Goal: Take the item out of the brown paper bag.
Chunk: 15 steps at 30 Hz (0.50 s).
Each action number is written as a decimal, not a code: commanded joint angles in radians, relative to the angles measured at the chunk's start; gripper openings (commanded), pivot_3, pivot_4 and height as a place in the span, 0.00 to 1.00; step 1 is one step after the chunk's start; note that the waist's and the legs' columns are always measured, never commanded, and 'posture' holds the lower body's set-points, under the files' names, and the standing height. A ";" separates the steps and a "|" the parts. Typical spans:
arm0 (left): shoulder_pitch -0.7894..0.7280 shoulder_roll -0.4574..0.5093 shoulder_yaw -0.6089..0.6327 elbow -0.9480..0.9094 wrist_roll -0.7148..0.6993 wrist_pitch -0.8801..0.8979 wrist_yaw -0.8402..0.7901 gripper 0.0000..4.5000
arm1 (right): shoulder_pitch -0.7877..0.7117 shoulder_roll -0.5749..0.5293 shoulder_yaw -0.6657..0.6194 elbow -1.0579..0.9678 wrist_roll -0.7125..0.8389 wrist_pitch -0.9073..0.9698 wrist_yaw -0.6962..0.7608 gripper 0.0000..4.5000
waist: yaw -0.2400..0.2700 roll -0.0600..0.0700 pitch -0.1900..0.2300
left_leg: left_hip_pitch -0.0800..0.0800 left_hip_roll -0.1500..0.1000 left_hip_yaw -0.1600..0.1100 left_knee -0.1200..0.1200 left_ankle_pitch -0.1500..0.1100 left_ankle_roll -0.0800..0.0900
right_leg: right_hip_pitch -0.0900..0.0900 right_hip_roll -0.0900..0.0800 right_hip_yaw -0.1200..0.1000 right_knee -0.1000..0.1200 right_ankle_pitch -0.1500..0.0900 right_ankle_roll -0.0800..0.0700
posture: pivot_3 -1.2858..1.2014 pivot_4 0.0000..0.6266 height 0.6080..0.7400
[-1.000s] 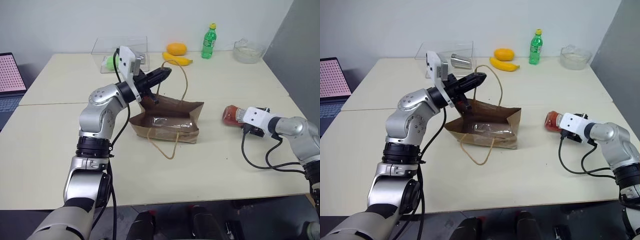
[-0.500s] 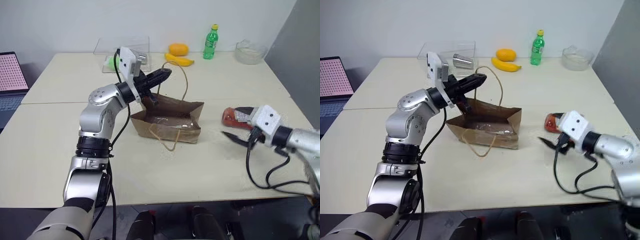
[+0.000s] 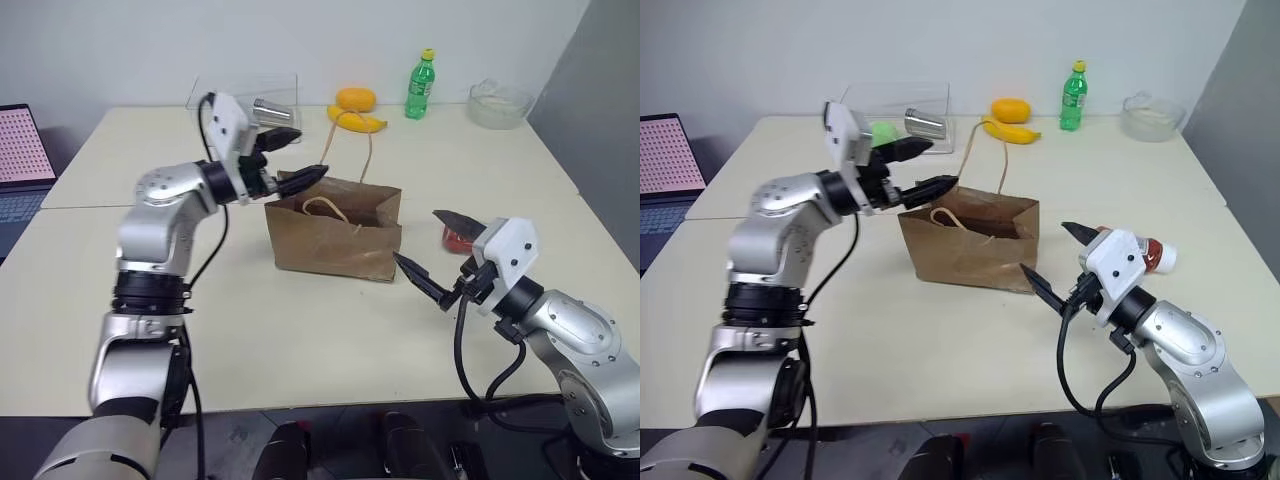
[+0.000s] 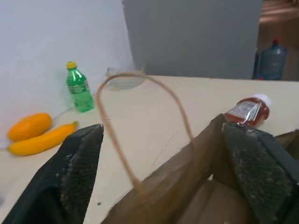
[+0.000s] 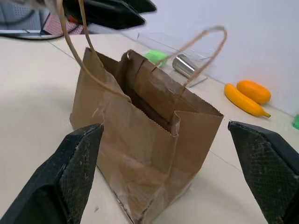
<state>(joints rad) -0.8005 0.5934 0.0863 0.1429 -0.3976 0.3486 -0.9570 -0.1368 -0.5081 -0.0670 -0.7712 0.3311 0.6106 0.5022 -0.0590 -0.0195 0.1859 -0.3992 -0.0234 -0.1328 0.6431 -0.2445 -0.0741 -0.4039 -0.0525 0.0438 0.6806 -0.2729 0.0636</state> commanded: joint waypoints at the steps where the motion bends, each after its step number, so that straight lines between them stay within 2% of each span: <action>1: 0.079 0.026 0.095 -0.154 -0.037 0.039 0.082 0.91 | 0.016 0.005 -0.023 -0.010 0.004 -0.045 -0.009 1.00 | 0.002 0.000 0.000 | 0.000 0.000 0.000 0.000 0.000 0.000 | 0.000 0.000 0.000 0.000 0.000 0.000 | 0.52 0.24 1.00; 4: 0.254 -0.040 0.163 -0.298 0.029 -0.040 0.262 0.91 | 0.050 0.036 -0.022 -0.011 -0.012 -0.086 -0.042 1.00 | 0.005 0.000 0.000 | 0.000 0.000 0.000 0.000 0.000 0.000 | 0.001 0.000 0.000 0.000 0.000 0.000 | 0.52 0.24 1.00; 7: 0.410 -0.120 0.162 -0.360 0.200 -0.131 0.484 0.91 | 0.098 0.094 -0.035 0.030 -0.066 -0.169 -0.110 1.00 | 0.013 -0.001 -0.001 | 0.000 0.000 0.000 0.001 0.000 0.000 | 0.001 -0.001 0.000 0.000 0.000 0.000 | 0.52 0.24 1.00; 11: 0.511 -0.194 0.175 -0.330 0.305 -0.188 0.659 0.91 | 0.148 0.155 -0.073 0.107 -0.125 -0.289 -0.177 1.00 | 0.025 -0.001 -0.001 | 0.000 0.000 0.000 0.001 0.000 0.000 | 0.001 -0.001 0.000 0.000 0.000 0.000 | 0.52 0.24 1.00; 15: 0.565 -0.241 0.178 -0.254 0.330 -0.276 0.727 0.91 | 0.197 0.192 -0.117 0.194 -0.161 -0.398 -0.218 1.00 | 0.030 -0.001 -0.001 | 0.000 -0.001 0.001 0.001 0.000 0.000 | 0.001 -0.001 0.001 0.000 0.000 0.000 | 0.52 0.24 1.00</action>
<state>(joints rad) -0.2437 0.3596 0.2541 -0.1219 -0.0847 0.1281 -0.2602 0.0532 -0.3269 -0.1521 -0.5789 0.1815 0.2748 0.3090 -0.0295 -0.0205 0.1846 -0.3986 -0.0240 -0.1320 0.6439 -0.2446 -0.0741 -0.4029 -0.0532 0.0444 0.6802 -0.2727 0.0634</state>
